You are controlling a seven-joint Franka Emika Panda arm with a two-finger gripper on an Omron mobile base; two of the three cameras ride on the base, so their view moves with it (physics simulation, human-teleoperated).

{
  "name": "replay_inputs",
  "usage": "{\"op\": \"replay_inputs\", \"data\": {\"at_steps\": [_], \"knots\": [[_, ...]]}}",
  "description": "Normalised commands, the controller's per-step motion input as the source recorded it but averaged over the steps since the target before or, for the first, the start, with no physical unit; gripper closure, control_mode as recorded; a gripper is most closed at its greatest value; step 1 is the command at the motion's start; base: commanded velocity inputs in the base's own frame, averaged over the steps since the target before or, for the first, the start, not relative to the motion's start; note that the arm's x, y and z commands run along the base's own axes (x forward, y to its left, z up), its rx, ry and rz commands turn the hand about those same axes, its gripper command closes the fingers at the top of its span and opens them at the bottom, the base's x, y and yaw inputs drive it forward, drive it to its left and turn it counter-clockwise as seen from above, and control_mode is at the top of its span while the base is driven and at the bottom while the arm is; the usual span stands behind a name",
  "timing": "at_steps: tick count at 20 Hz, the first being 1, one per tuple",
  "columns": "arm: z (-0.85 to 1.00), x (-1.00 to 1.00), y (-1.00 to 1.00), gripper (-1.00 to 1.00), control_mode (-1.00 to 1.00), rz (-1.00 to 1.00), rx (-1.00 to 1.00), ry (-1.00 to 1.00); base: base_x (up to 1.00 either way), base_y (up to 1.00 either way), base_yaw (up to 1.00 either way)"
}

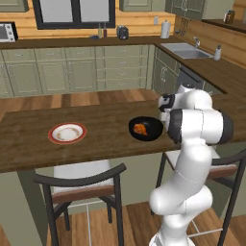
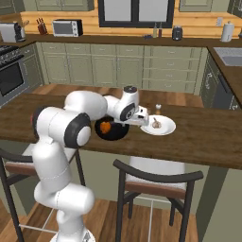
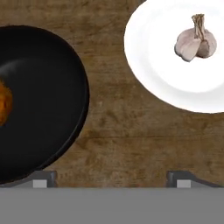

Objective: Pick the chicken drumstick and garlic from their plates and place them in the bowl. Then put the bowl in the fridge.

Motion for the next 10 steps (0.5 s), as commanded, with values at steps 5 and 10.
{"op": "replay_inputs", "data": {"at_steps": [5, 10], "knots": [[0.0, 0.35, -0.5, -1.0, -1.0, 0.01, 0.0, 0.0, 0.0, 0.0, 0.0], [0.0, 0.43, -0.46, -1.0, -1.0, 0.0, 0.01, 0.07, 0.0, 0.0, 0.0]]}}
